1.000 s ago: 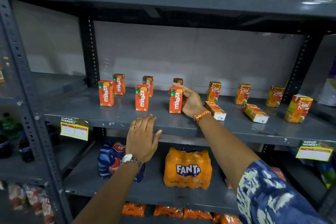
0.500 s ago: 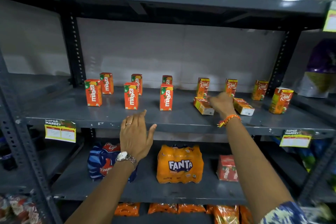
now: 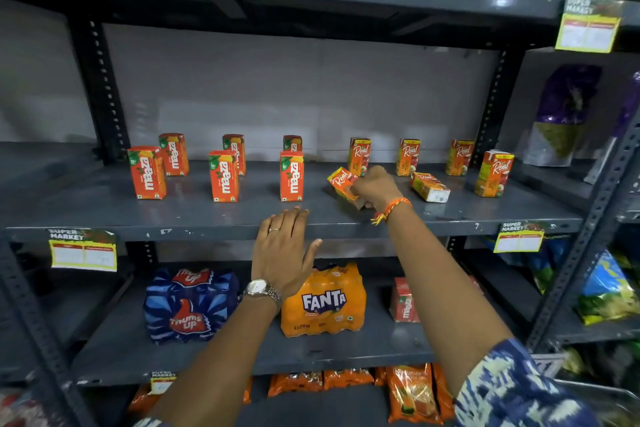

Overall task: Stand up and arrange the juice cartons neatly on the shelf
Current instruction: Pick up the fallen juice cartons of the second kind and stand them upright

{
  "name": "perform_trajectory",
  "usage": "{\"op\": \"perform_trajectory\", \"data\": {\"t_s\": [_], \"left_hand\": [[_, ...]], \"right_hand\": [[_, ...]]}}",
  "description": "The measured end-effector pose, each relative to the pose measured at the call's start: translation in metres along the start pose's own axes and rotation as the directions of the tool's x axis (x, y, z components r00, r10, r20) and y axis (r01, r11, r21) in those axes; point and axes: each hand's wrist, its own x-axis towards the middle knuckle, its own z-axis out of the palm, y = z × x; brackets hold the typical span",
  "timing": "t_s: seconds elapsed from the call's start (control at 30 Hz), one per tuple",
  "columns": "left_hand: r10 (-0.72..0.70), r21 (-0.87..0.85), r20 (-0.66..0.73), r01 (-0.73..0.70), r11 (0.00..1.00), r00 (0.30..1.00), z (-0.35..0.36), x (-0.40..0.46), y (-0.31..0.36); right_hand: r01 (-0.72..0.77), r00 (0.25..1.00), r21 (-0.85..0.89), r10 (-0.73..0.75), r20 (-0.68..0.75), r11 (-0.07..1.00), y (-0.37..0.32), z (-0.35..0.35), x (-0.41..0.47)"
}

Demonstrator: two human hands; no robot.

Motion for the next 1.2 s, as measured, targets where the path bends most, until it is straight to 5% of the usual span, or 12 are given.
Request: {"op": "perform_trajectory", "data": {"t_s": [0.17, 0.33, 0.73, 1.0, 1.2], "left_hand": [[-0.019, 0.0, 0.002, 0.019, 1.0, 1.0, 0.0, 0.0, 0.003], [-0.023, -0.004, 0.007, 0.023, 1.0, 1.0, -0.001, -0.001, 0.004], [-0.033, -0.031, 0.038, 0.034, 0.999, 0.999, -0.005, -0.001, 0.005], [-0.031, -0.054, 0.043, 0.033, 0.998, 0.999, -0.01, -0.001, 0.005], [-0.023, -0.05, 0.045, 0.025, 0.998, 0.999, -0.013, -0.001, 0.006]], "right_hand": [[-0.099, 0.992, 0.552, 0.04, 0.118, 0.828, -0.001, -0.013, -0.015], [-0.005, 0.987, 0.758, -0.117, 0.108, 0.653, -0.018, -0.043, -0.061], [0.263, 0.963, 0.715, -0.219, -0.156, 0.647, -0.003, -0.082, -0.185], [0.23, 0.973, 0.739, -0.159, -0.167, 0.633, 0.0, -0.086, -0.165], [0.17, 0.985, 0.665, -0.119, -0.122, 0.728, 0.005, -0.081, -0.103]]}}
